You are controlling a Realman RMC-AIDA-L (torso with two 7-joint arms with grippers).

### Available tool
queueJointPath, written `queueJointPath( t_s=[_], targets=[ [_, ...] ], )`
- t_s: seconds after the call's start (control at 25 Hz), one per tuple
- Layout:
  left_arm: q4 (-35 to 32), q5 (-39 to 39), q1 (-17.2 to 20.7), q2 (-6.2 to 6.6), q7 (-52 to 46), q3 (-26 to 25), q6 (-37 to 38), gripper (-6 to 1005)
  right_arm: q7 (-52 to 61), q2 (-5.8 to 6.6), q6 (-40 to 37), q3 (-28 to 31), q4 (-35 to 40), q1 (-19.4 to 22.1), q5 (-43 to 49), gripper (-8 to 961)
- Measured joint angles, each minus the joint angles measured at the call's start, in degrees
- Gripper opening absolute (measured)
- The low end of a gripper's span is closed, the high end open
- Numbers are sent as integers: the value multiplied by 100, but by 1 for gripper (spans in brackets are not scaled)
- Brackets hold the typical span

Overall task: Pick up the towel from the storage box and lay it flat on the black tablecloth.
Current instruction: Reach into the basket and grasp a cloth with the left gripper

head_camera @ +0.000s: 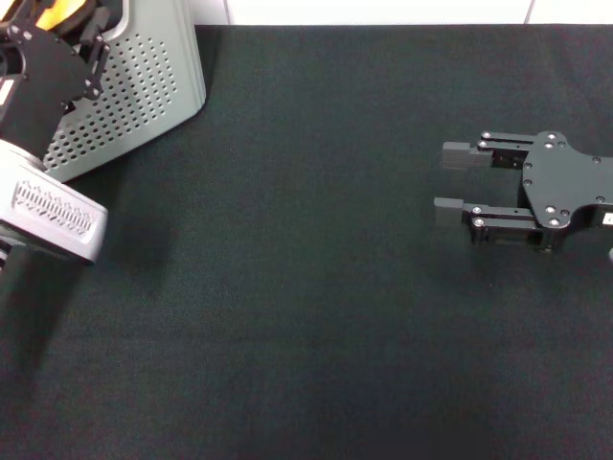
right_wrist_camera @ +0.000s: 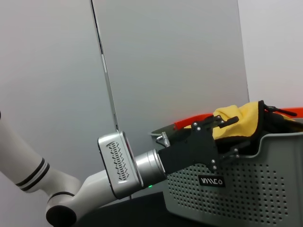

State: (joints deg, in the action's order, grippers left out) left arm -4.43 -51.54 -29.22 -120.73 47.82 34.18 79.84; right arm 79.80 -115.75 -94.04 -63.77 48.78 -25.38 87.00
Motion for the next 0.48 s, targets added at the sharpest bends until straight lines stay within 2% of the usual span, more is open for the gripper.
queueJointPath(
  t_s=[0.48],
  targets=[
    [106,170,-80,-4,494,2,-194,515,0,-10,-18,5,0,43,-9,657]
  ],
)
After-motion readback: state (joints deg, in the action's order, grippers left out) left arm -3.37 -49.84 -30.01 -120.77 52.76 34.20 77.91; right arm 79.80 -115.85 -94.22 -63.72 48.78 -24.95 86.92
